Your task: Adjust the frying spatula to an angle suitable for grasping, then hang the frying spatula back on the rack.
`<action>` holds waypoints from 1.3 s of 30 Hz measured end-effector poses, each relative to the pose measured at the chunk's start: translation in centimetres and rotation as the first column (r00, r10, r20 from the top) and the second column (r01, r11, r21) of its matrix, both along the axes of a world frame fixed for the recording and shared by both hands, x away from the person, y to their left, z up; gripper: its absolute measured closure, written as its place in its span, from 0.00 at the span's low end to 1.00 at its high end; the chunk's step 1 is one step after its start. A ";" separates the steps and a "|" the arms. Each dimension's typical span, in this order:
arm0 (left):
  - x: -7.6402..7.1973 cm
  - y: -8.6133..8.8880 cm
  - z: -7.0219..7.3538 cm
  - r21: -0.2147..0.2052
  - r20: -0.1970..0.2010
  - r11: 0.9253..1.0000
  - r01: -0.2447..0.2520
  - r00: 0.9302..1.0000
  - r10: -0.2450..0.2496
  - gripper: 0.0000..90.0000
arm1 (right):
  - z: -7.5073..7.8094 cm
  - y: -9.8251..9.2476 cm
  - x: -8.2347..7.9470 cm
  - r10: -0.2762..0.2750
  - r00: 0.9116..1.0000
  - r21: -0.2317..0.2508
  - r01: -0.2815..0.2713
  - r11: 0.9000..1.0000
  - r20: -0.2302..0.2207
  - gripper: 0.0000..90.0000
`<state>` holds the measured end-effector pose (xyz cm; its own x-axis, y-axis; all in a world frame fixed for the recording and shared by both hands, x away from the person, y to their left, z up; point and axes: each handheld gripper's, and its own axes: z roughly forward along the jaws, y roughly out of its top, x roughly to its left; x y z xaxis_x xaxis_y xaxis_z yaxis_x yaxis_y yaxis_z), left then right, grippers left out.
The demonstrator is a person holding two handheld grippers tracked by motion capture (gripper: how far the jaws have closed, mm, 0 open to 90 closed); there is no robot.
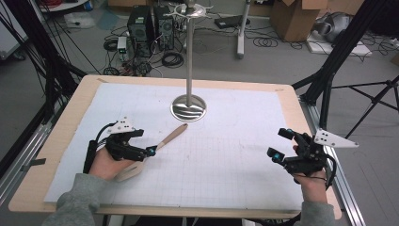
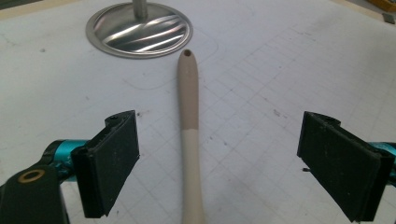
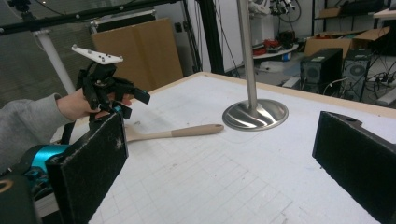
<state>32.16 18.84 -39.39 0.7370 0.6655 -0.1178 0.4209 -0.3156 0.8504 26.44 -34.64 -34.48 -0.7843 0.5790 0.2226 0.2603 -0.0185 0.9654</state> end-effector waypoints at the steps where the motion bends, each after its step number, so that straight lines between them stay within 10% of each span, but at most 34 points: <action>1: 0.0 0.1 0.0 -0.001 0.001 1.000 -0.010 1.000 0.010 0.15 | -0.1 0.0 0.0 0.002 1.000 -0.004 -0.002 1.000 -0.003 0.02; 22: -1.0 1.3 -0.1 -0.019 0.013 0.999 -0.036 0.999 0.037 0.15 | -0.4 1.1 1.2 0.029 1.000 0.029 -0.029 0.999 0.003 0.02; 39: 0.8 -1.3 -1.6 0.057 -0.055 0.998 -0.019 0.998 0.022 0.17 | -0.5 2.0 1.7 0.054 0.999 0.021 -0.054 0.998 -0.007 0.02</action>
<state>32.93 17.57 -41.03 0.7166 0.6871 -0.1199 0.4741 -0.3537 0.8063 28.11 -32.67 -34.94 -0.8127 0.5310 0.2401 0.2689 -0.0240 0.9629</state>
